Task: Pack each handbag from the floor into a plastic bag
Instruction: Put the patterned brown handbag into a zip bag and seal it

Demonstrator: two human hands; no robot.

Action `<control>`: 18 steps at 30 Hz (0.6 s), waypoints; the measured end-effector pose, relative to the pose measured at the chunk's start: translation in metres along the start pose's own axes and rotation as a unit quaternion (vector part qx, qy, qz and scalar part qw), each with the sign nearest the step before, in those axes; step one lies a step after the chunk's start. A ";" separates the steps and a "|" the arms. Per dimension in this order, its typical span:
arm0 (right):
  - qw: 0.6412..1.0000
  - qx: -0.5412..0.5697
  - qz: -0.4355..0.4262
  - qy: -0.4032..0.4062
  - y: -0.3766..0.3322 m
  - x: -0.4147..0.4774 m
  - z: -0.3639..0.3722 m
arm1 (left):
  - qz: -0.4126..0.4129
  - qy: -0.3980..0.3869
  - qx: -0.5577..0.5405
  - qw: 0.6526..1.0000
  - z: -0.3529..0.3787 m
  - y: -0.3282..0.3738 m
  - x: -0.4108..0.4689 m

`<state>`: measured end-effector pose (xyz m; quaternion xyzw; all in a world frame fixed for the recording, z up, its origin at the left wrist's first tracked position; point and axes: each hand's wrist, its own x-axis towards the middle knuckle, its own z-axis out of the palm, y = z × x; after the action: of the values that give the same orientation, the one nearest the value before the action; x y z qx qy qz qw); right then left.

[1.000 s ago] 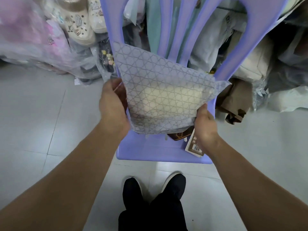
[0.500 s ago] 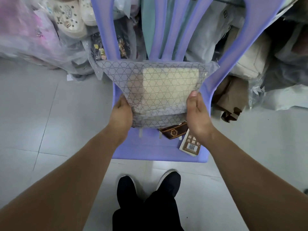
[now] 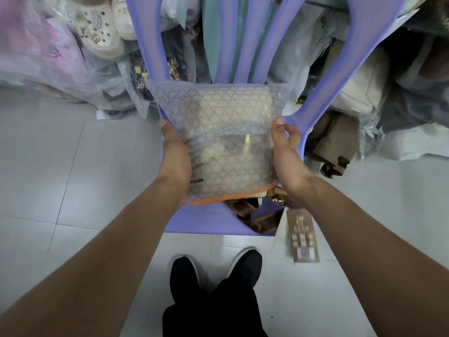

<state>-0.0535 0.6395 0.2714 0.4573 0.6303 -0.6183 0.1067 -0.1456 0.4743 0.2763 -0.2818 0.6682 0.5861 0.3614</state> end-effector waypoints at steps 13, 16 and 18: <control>0.980 0.119 0.133 -0.086 -0.070 -0.031 -0.052 | 0.121 -0.017 0.200 0.972 -0.015 0.075 -0.023; 0.966 0.150 0.176 -0.118 -0.071 -0.035 -0.064 | 0.167 0.022 0.184 0.968 -0.019 0.068 -0.018; 0.957 0.172 0.193 -0.131 -0.068 -0.034 -0.068 | 0.188 0.049 0.172 0.966 -0.021 0.065 -0.015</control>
<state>-0.0536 0.6970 0.3562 0.4965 0.3945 -0.7397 0.2253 -0.1924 0.4630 0.3272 -0.1129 0.8165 0.5057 0.2546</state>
